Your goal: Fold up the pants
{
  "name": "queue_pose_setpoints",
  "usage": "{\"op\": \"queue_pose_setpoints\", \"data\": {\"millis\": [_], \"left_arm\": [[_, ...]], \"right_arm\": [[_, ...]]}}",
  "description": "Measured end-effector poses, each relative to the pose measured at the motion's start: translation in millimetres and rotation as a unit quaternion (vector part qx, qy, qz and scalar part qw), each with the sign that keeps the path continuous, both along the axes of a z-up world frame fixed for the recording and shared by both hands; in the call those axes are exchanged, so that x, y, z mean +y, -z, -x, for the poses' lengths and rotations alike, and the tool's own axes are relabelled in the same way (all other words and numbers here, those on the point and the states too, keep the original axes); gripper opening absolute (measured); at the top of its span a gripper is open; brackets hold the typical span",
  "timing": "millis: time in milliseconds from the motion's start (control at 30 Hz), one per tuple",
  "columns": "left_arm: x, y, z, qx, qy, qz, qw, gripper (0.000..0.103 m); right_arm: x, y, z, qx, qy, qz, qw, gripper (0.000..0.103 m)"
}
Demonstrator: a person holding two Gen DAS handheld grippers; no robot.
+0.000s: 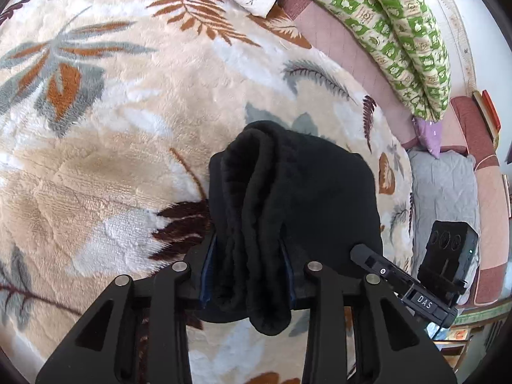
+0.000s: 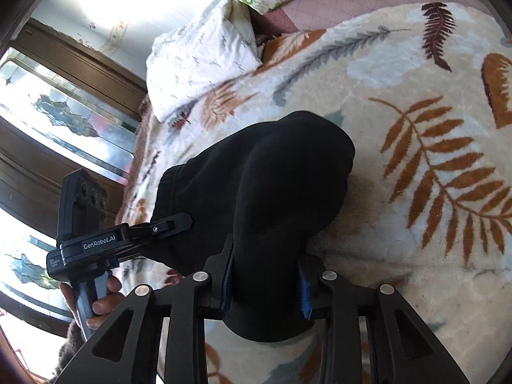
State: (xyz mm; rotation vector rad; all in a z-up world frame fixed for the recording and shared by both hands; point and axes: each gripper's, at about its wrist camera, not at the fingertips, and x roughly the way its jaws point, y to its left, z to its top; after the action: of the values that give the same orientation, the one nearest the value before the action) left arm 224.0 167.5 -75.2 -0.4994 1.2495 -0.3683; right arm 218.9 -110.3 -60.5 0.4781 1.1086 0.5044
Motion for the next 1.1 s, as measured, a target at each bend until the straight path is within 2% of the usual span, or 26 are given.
{"op": "queue_pose_setpoints", "data": {"millis": [33, 67, 133, 267, 333, 367, 467, 533, 600, 633, 700, 767, 867, 967, 1100], "left_arm": [[0, 2, 0, -0.002, 0.004, 0.001, 1.0, 0.037], [-1, 3, 1, -0.007, 0.009, 0.001, 0.9999, 0.038], [-1, 4, 2, -0.015, 0.015, -0.001, 0.9998, 0.039], [-1, 2, 4, -0.015, 0.007, -0.003, 0.9999, 0.039], [2, -4, 9, -0.011, -0.006, -0.002, 0.9999, 0.04], [6, -9, 15, -0.014, -0.012, -0.001, 0.9998, 0.04], [13, -19, 35, -0.02, -0.025, -0.016, 0.9994, 0.047], [15, -26, 50, -0.028, -0.034, -0.035, 0.9984, 0.051], [15, -32, 66, -0.037, -0.037, -0.051, 0.9973, 0.052], [13, -35, 76, -0.041, -0.04, -0.063, 0.9964, 0.052], [10, -38, 89, -0.045, -0.043, -0.084, 0.9946, 0.052], [3, -41, 106, -0.054, -0.046, -0.114, 0.9909, 0.052], [-6, -43, 130, -0.073, -0.048, -0.149, 0.9849, 0.052], [-17, -44, 147, -0.084, -0.047, -0.179, 0.9791, 0.052], [-38, -46, 164, -0.099, -0.044, -0.224, 0.9685, 0.052]], "right_arm": [[-1, 7, -1, 0.004, 0.001, 0.009, 1.0, 0.043], [-2, 14, -1, 0.01, -0.002, 0.02, 1.0, 0.05], [-8, 25, 0, 0.008, -0.006, 0.017, 1.0, 0.051], [-12, 25, 0, 0.002, -0.005, 0.005, 1.0, 0.051], [-10, 16, 1, 0.01, -0.003, 0.019, 1.0, 0.052], [-12, 9, 3, 0.009, 0.003, 0.016, 1.0, 0.056], [-29, -25, 21, -0.018, 0.033, -0.009, 0.999, 0.056], [-37, -42, 33, -0.022, 0.05, 0.008, 0.998, 0.063], [-39, -59, 51, -0.025, 0.069, 0.049, 0.996, 0.081], [-38, -64, 59, -0.029, 0.076, 0.064, 0.995, 0.083], [-33, -70, 74, -0.027, 0.091, 0.097, 0.991, 0.096], [-25, -67, 89, -0.014, 0.109, 0.13, 0.985, 0.103], [-11, -57, 107, 0.017, 0.106, 0.175, 0.979, 0.103], [-1, -49, 130, 0.009, 0.109, 0.223, 0.969, 0.103], [-11, -54, 157, 0.0, 0.13, 0.201, 0.971, 0.103]]}}
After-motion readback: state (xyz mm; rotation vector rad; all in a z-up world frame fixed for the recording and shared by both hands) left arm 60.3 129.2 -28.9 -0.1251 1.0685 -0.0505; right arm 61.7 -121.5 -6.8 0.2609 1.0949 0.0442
